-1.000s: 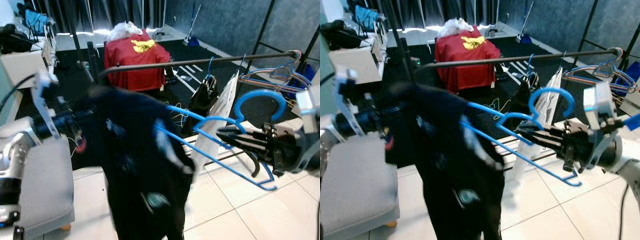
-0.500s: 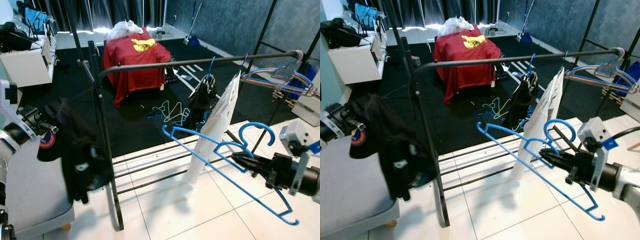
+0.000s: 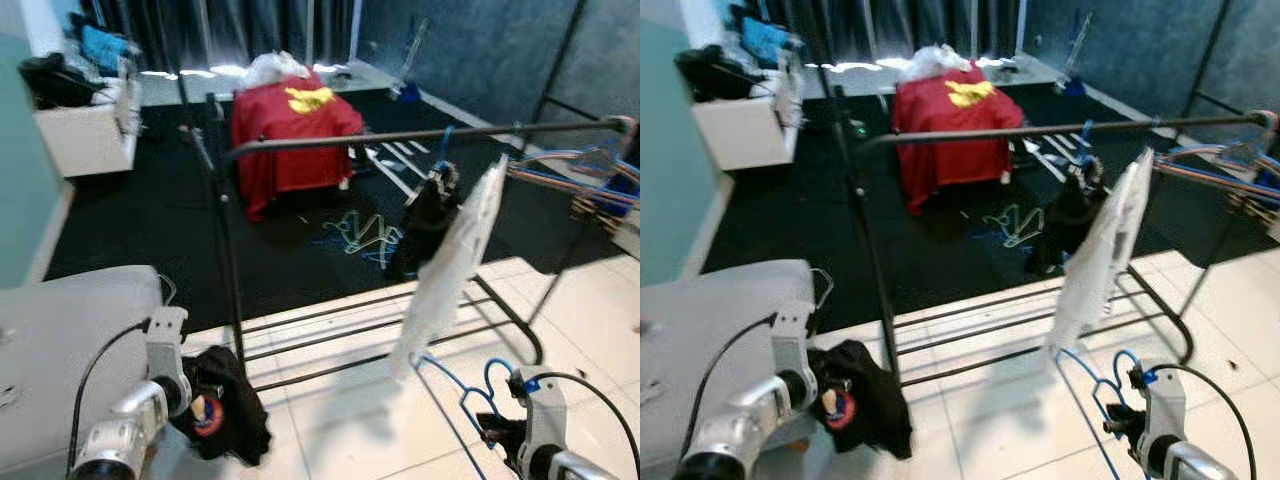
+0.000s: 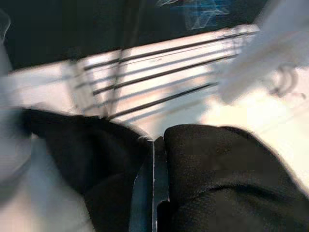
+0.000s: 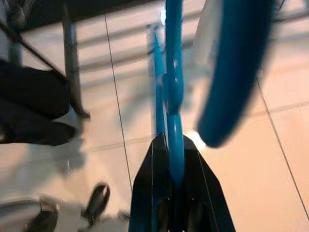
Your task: Hang hanger
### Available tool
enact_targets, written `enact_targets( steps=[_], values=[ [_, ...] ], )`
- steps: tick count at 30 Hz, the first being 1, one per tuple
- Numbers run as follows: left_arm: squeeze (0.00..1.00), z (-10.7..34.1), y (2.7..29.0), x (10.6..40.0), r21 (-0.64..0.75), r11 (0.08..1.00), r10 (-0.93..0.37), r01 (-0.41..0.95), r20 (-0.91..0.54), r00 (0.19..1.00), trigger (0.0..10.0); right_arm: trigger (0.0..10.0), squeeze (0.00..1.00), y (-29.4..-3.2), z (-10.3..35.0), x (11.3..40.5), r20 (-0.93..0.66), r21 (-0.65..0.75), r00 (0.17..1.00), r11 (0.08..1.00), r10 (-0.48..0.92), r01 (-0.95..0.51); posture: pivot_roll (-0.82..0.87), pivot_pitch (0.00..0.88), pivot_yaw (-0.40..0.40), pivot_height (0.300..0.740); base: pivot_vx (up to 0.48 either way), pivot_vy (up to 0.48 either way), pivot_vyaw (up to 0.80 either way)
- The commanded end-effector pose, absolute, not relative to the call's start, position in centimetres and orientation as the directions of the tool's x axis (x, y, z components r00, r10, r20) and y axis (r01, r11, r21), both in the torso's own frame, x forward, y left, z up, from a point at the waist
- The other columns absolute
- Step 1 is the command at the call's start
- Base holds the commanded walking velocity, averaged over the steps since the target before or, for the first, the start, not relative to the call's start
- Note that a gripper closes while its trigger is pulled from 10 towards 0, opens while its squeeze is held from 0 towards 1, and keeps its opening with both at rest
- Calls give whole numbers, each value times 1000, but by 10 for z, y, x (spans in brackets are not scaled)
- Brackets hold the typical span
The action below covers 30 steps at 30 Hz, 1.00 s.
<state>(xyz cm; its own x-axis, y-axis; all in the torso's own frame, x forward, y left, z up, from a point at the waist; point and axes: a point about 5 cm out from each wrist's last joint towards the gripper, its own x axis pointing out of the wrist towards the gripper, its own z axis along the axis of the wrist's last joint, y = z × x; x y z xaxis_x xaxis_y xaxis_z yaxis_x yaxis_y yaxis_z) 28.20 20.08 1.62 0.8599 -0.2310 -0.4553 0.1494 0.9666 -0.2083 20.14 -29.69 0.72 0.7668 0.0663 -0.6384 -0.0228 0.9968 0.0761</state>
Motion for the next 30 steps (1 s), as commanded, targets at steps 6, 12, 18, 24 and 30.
enact_targets(
  steps=[6, 12, 18, 24, 30],
  values=[
    [0, -14, 186, 272, -162, 978, -201, 130, -584, 787, 10000, 10000, 0, -295, -26, 184, -734, 5, 679, 999, -18, 32, 176, 0, -11, 740, 0, 0, 800],
    [0, -22, 178, 263, -136, 975, -223, 177, -616, 756, 10000, 10000, 0, -288, -32, 188, -717, 10, 697, 999, -20, 39, 182, 0, -4, 740, 0, 0, 800],
    [0, -25, 167, 260, -150, 970, -241, 189, -625, 742, 10000, 10000, 0, -282, -35, 192, -713, 6, 701, 1000, -5, 14, 194, 0, -14, 740, 0, 0, 800],
    [0, -27, 165, 261, -140, 973, -231, 185, -628, 743, 10000, 10000, 0, -281, -37, 193, -714, -3, 700, 1000, -5, 4, 194, 0, -14, 740, 0, 0, 800],
    [0, -29, 164, 262, -136, 974, -226, 181, -629, 744, 10000, 10000, 0, -276, -43, 193, -725, -18, 688, 999, 6, -28, 195, 0, -14, 740, 0, 0, 800]
  ],
)
